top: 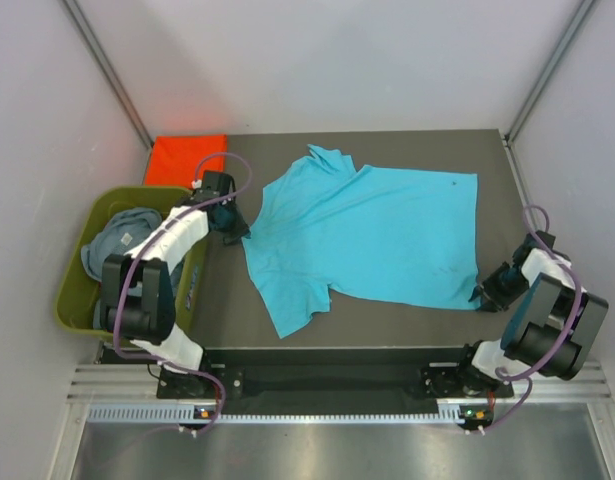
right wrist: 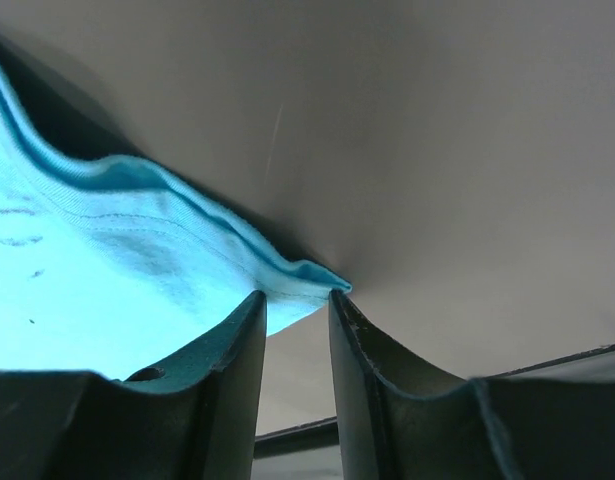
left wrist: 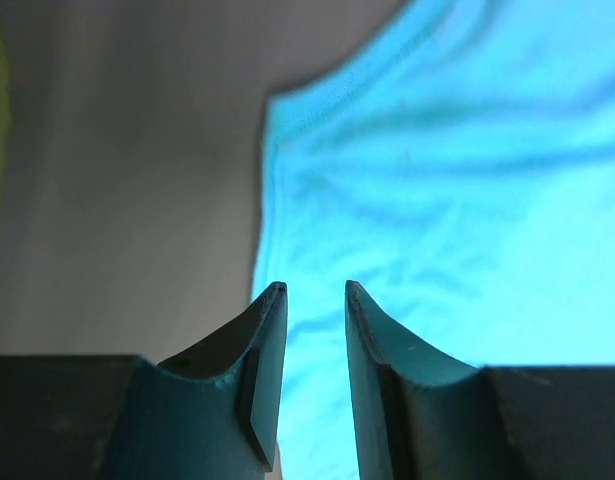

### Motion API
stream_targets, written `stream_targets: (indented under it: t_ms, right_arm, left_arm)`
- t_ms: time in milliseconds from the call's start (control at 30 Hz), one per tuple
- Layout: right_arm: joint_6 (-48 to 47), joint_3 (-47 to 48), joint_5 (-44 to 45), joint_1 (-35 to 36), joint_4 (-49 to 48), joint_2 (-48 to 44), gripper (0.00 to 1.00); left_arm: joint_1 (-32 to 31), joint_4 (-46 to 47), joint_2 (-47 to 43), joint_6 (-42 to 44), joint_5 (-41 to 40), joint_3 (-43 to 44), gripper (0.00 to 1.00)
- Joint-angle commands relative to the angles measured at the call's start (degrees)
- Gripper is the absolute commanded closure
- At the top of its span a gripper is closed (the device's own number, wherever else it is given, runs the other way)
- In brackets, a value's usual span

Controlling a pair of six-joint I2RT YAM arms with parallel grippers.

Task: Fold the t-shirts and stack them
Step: Flatten the tshirt out

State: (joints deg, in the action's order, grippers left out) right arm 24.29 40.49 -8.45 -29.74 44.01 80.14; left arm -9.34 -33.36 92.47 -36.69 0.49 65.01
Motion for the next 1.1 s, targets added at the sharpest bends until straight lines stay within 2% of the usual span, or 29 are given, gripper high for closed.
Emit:
stream_targets:
  t_ms: [0,167,367,533,767,1067]
  right_arm:
    - [0.5,-0.1,2.3,-1.6,-2.0,0.0,0.68]
    - [1.4,0.5,4.7,-2.5,-2.3,-1.6,0.68]
    - [0.1,4.0,6.7,-2.8,-0.2,0.4,0.67]
    - [0.1,7.3,7.7,-3.6,4.8,-3.3,0.58]
    - [0.8,2.9,4.1,-3.7,1.8,-3.7,0.56]
    - [1.7,-0.9,2.6,-3.6,-3.0,0.3,0.56]
  left_arm:
    - [-0.8,2.5,-6.0,2.1,5.9,-3.5,0.65]
    - [-1.2,1.6,-11.9,2.4,7.5,-6.9,0.67]
    - [-1.2,1.2,-12.6,2.2,9.4,-7.2,0.67]
    - [-1.4,0.6,-11.4,2.2,10.1,-6.0,0.68]
    - [-1.8,-0.6,-9.4,2.8,9.5,-2.2,0.69]
    - [-1.7,0.3,-8.2,2.9,9.6,-4.0,0.70]
